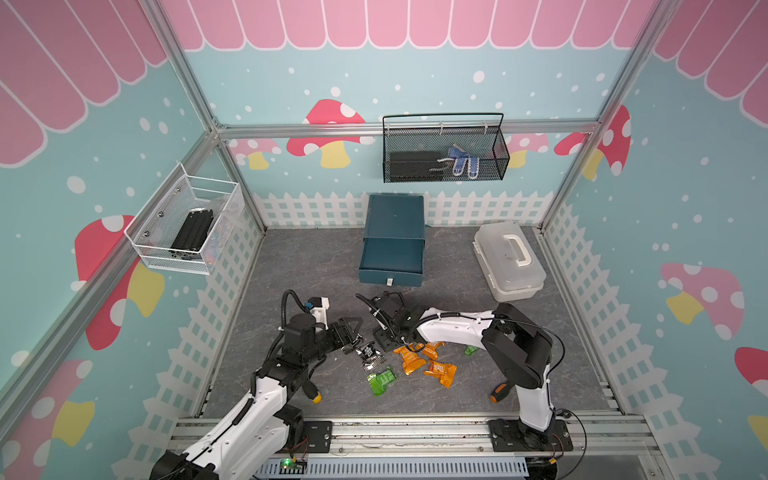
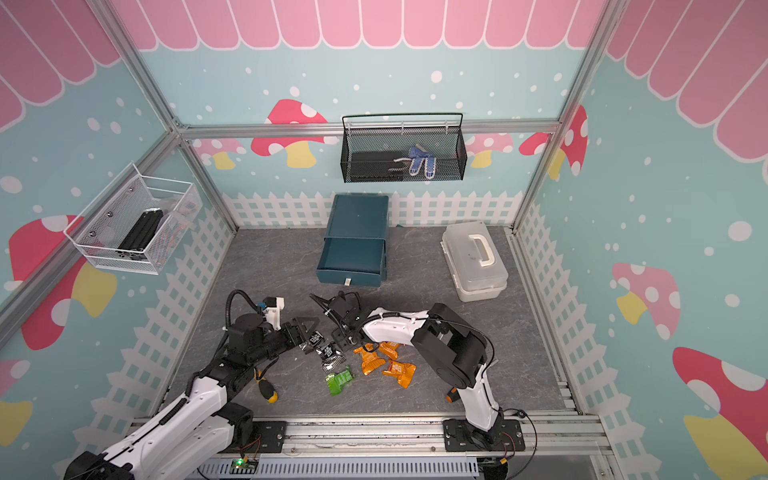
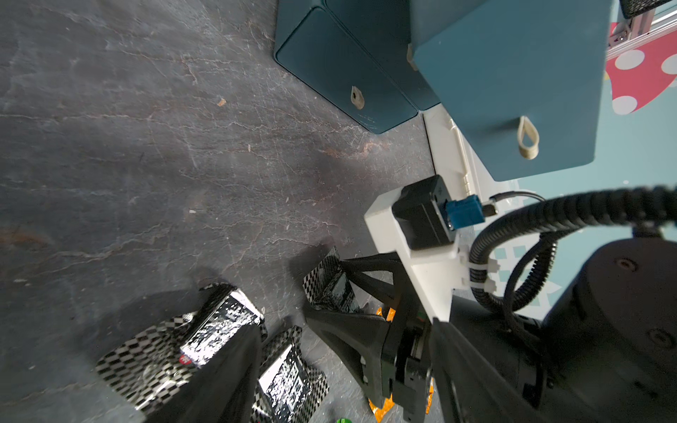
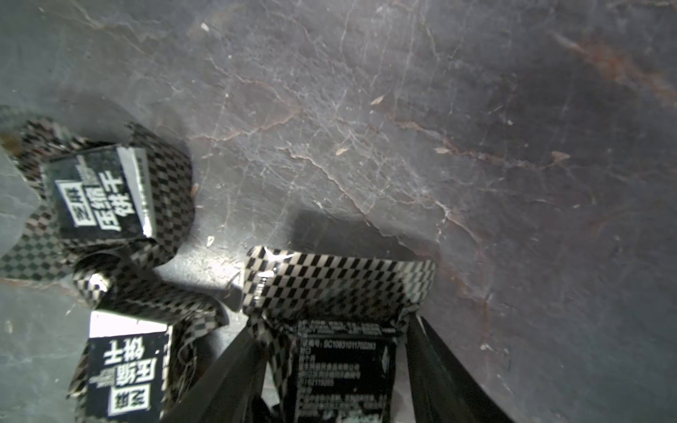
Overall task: Place the cookies into the drawer by color
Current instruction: Pick up the cookie at the center of the board.
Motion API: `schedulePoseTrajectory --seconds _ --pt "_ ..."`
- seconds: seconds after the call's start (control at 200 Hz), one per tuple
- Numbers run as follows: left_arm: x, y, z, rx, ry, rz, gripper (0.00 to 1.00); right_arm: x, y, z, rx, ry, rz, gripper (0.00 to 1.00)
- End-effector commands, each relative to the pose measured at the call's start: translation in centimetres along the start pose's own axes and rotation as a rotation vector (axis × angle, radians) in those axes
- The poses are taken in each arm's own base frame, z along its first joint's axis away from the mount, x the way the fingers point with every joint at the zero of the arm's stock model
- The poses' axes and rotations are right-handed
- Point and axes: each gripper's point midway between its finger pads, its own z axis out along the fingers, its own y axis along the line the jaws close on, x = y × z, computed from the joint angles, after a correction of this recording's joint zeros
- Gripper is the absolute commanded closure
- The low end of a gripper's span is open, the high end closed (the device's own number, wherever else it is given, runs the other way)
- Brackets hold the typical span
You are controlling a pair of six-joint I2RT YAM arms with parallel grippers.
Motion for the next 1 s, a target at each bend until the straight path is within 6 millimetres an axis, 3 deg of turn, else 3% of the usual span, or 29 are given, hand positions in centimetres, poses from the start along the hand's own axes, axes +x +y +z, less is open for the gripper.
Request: schedulePoseTrajectory --seconds 0.0,0.14,0.255,0.515,0.545,0.715,0.991 --pt "-0.3 0.2 -0.1 -0.003 -0.026 0.025 0.24 0.6 -0.4 0.5 0.036 0.032 0.004 0.46" --pt "-0.4 0.3 -0.2 -0.006 -0.030 0.025 0.24 0.6 -0.4 0.2 0.032 0.033 0.003 0.48" --pt "-0.5 0.1 -0.1 0.002 -0.036 0.021 0.24 0.5 -0.1 -0.1 0.019 0.034 0.000 0.61" --pt "-1.2 -1.2 -0.5 0.057 -0.064 0.016 0.24 -0.3 -0.4 -2.6 0.023 -0.020 0.008 0.67" --pt "-1.3 -1.4 -0.6 0.065 -0.067 0.016 0.24 -1.1 -0.3 -3.9 0.012 -0.055 0.011 0.67" --pt "-1.9 -2.9 -0.8 0.129 -0.080 0.012 0.24 -1.7 -0.2 -6.6 -0.012 -0.097 0.012 0.68" --pt "-3.9 -8.6 -2.9 0.310 -0.087 0.051 0.25 -2.4 1.2 -13.0 -0.103 -0.191 0.007 0.69"
